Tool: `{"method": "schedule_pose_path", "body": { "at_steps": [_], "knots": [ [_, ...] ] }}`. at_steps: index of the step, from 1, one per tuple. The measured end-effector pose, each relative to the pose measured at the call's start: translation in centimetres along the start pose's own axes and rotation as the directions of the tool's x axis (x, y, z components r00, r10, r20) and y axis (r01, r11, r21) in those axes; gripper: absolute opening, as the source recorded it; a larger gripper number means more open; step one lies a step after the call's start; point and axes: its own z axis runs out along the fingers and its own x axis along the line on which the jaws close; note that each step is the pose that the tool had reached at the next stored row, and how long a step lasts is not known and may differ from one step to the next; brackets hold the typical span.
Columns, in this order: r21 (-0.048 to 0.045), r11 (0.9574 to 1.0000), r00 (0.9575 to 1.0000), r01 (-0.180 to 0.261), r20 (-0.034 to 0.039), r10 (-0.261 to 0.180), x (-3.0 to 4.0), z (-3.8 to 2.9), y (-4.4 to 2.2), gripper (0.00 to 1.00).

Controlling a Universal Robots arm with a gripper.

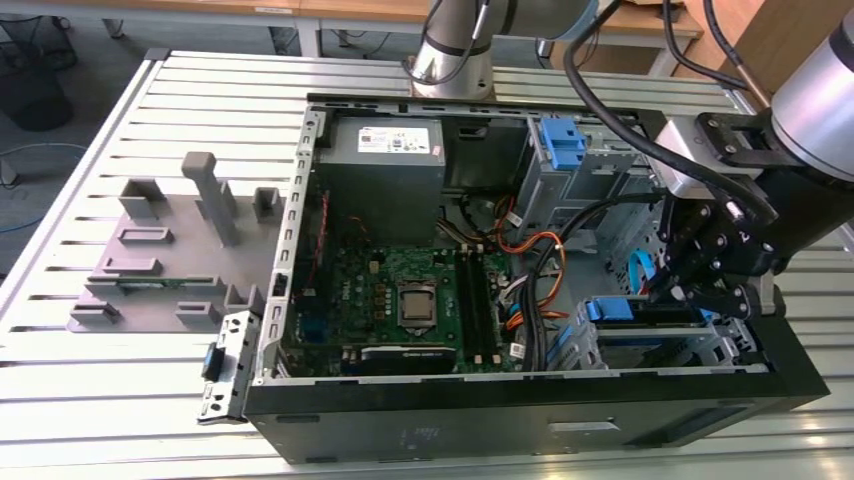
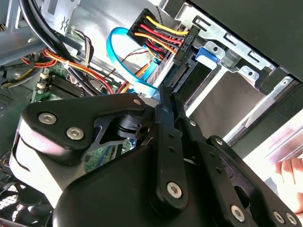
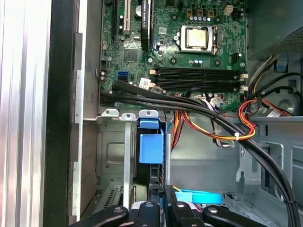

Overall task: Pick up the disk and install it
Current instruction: 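Insert the first disk wire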

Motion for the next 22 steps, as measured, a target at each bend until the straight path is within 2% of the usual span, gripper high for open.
{"method": "schedule_pose_path", "body": {
  "at_steps": [22],
  "knots": [
    [0.0004,1.0000,1.0000,0.003,-0.0003,-0.003,0.09,0.00,0.00,0.16]
  ]
}}
